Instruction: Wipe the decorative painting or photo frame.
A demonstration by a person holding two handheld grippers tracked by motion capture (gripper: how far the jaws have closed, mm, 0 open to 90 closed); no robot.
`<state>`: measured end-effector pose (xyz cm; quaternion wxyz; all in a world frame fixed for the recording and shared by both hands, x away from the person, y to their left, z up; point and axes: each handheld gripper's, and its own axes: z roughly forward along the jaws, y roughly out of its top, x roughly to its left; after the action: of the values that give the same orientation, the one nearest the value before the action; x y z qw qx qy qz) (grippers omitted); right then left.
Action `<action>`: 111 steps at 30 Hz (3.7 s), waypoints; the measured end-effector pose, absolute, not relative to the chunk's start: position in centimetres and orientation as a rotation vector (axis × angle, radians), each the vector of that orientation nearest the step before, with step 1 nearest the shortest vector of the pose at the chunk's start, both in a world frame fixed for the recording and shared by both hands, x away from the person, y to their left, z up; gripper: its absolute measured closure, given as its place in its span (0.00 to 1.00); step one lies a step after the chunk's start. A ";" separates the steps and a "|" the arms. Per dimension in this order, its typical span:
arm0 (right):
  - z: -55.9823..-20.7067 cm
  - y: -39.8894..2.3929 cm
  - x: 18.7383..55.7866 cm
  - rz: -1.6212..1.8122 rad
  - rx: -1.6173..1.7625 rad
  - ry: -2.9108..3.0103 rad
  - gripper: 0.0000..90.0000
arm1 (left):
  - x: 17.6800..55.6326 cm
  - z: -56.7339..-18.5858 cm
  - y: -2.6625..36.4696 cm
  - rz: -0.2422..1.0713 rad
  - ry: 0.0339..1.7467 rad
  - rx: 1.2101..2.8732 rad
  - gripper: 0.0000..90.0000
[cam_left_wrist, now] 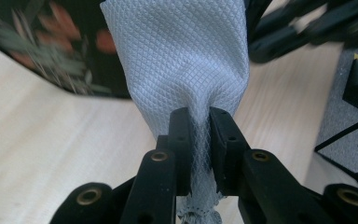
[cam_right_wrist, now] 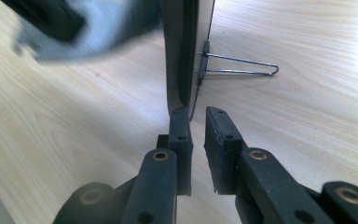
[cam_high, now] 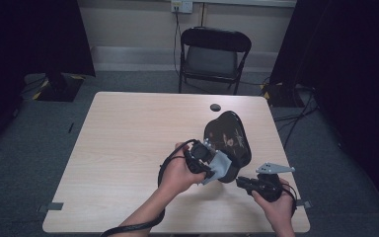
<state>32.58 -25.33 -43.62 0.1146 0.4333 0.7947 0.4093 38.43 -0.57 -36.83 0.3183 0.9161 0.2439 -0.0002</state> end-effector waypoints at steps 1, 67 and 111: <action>-43.7 -25.4 32.6 1.198 1.273 2.327 0.90 | 38.3 -35.9 -0.6 0.006 0.632 2.398 0.89; -42.9 -25.5 32.6 1.242 1.289 2.266 0.90 | 36.6 -39.4 -3.0 0.005 0.588 2.488 0.89; -43.3 -25.7 32.8 1.237 1.315 2.250 0.88 | 36.6 -37.0 -1.4 0.023 0.588 2.454 0.89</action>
<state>32.77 -25.70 -43.31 0.1279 0.4522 0.7735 0.4253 36.57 -1.45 -36.97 0.3043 0.9263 0.2221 0.0088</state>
